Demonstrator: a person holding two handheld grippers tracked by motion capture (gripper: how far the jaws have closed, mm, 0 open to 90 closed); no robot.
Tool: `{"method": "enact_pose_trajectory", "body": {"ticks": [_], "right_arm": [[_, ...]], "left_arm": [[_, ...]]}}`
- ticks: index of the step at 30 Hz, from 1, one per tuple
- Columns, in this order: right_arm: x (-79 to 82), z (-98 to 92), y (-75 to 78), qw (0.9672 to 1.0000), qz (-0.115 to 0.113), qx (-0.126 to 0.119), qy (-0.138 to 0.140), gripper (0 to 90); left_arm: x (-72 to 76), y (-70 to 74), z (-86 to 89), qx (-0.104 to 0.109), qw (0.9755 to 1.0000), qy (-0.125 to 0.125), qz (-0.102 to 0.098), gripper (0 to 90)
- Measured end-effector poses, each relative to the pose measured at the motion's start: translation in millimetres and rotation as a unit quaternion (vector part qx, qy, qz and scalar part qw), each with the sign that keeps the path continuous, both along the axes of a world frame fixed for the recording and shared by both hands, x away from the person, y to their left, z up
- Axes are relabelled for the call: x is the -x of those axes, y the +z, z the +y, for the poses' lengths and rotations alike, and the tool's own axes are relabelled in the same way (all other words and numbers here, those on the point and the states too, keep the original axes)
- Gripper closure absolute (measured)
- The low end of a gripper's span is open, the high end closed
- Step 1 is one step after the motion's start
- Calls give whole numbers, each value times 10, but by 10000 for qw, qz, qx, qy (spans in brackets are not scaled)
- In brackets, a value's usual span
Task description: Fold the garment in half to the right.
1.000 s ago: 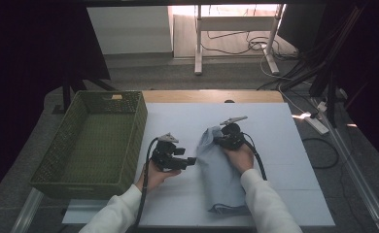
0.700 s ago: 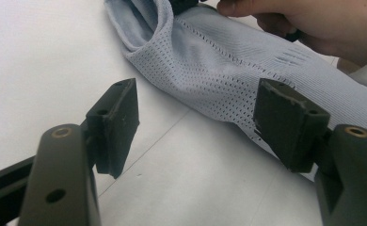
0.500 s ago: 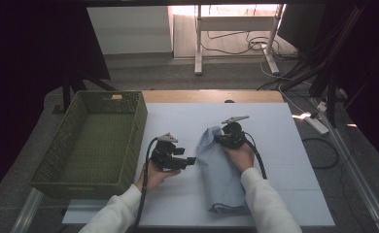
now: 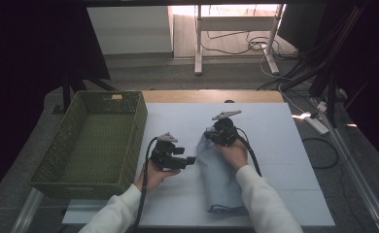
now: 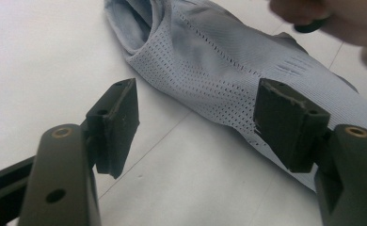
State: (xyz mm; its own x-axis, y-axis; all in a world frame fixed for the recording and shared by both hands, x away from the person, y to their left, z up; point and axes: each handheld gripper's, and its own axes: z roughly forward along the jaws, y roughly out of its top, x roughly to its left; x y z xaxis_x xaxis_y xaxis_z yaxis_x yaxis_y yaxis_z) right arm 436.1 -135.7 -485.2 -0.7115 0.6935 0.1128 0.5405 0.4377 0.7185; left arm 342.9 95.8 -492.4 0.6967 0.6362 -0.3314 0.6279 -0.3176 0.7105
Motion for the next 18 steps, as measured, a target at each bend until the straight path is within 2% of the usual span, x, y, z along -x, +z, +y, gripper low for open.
{"method": "enact_pose_trajectory", "body": {"ticks": [4,10,18], "right_arm": [[-112,-44,-129,9996,136,-38,-232,894],[-216,-76,-235,9988,195,-137,-435,894],[-266,-43,-345,9982,198,129,-545,894]], "left_arm": [[-3,-3,18,27,10000,31,12,323],[-16,-9,21,12,10000,11,13,323],[-11,-8,26,13,10000,23,15,323]]}}
